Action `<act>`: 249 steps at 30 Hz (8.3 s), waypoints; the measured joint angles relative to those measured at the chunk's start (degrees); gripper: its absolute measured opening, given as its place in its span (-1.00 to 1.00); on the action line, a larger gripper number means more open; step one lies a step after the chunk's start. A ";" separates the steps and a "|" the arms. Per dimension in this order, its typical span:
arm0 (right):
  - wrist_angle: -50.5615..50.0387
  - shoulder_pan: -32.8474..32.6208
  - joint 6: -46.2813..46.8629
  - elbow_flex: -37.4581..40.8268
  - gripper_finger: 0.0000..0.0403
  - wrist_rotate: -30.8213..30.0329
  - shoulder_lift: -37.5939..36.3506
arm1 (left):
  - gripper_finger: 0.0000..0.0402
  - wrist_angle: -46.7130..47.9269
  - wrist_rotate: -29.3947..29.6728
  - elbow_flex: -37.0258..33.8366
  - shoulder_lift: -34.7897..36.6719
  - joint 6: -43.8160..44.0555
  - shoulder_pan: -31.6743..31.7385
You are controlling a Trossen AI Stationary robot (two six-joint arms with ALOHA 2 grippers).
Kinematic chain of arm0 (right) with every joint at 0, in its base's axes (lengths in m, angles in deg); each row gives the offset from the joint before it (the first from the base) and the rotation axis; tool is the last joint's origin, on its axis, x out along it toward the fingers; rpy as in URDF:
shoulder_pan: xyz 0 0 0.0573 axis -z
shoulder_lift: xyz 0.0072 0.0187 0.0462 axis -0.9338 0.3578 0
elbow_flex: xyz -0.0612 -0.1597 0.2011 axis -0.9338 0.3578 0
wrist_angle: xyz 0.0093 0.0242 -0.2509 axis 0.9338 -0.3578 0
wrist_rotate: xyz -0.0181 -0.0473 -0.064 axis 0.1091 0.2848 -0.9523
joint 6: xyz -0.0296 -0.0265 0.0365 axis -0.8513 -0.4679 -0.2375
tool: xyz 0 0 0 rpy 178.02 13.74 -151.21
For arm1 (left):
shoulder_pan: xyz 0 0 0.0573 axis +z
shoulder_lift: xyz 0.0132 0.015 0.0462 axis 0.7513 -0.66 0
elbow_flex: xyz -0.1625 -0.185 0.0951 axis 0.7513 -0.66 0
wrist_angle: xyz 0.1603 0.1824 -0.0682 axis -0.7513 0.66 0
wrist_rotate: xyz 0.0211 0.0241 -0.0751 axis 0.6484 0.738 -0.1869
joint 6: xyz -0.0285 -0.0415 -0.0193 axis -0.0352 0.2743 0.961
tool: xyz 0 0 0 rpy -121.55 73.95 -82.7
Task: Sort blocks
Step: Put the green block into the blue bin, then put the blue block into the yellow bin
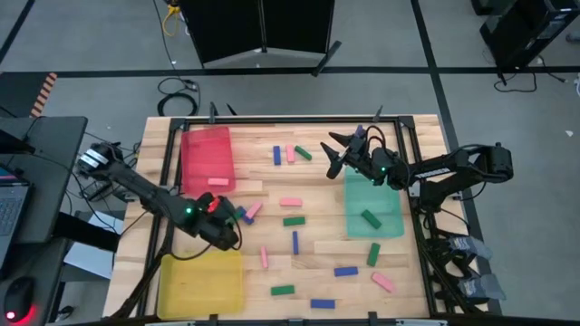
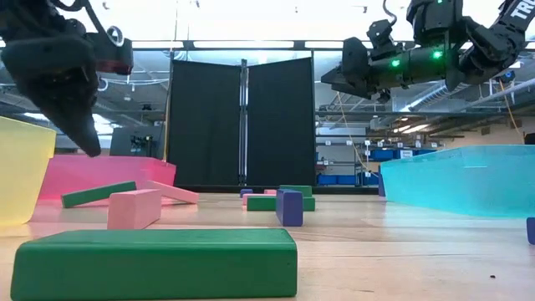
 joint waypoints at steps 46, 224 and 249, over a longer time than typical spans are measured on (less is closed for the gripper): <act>0.08 0.00 -6.15 -0.02 0.00 6.39 0.02 | 0.40 -11.54 2.54 -8.52 -8.69 11.50 -1.43; -80.86 31.44 23.79 -29.38 0.43 6.83 10.25 | -0.03 -74.82 -3.60 -1.25 -0.10 -45.00 25.67; -82.11 32.68 27.45 -27.91 -0.08 4.87 15.04 | -0.03 -72.17 -3.61 -1.25 -0.12 -44.15 25.67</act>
